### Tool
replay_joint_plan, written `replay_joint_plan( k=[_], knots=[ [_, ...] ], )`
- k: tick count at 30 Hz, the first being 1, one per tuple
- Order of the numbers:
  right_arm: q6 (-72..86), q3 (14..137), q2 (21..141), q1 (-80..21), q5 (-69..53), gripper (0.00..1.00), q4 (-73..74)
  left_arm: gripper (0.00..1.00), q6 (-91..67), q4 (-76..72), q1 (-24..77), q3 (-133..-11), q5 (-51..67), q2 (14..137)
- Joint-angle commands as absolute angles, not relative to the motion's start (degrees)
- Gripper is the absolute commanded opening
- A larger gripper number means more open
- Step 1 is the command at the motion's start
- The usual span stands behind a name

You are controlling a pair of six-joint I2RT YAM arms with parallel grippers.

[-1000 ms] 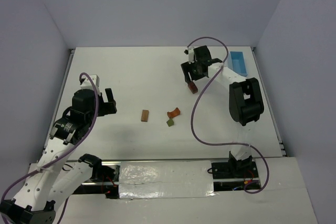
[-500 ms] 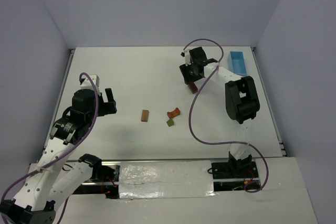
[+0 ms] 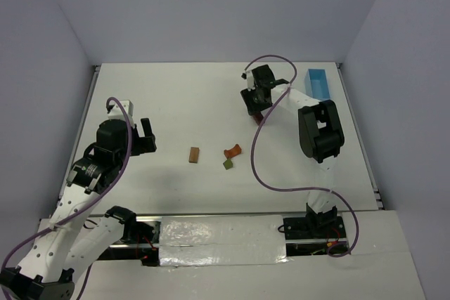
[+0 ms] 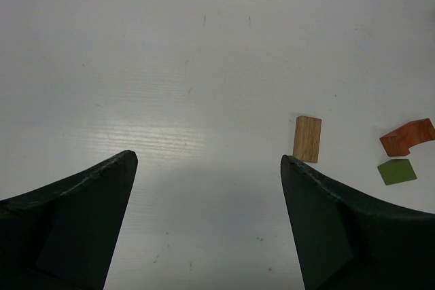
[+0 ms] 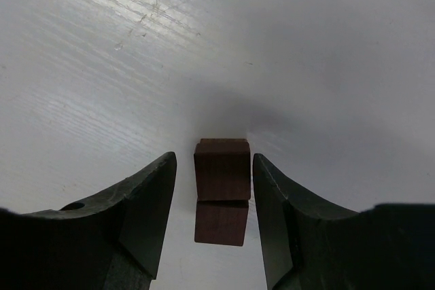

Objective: Build the wood block tower

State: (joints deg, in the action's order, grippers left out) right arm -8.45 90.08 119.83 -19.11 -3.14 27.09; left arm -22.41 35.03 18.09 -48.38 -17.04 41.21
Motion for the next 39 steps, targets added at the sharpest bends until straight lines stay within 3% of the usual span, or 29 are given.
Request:
replay_joint_plan(
  k=[1, 16, 39],
  knots=[
    [-8.88, 92.81, 119.89, -19.42, -1.85, 0.56, 27.6, 1.0, -21.27, 32.7, 18.11, -48.78, -16.79, 40.96],
    [-8.61, 91.76, 119.44, -19.42, -0.44, 0.47, 27.42, 1.0, -21.27, 32.7, 18.11, -48.78, -16.79, 40.96],
    [-8.96, 90.26, 118.21, -19.42, -1.49, 0.45, 28.21, 0.99, -21.27, 32.78, 18.1, -48.87, -16.87, 40.87]
  ],
)
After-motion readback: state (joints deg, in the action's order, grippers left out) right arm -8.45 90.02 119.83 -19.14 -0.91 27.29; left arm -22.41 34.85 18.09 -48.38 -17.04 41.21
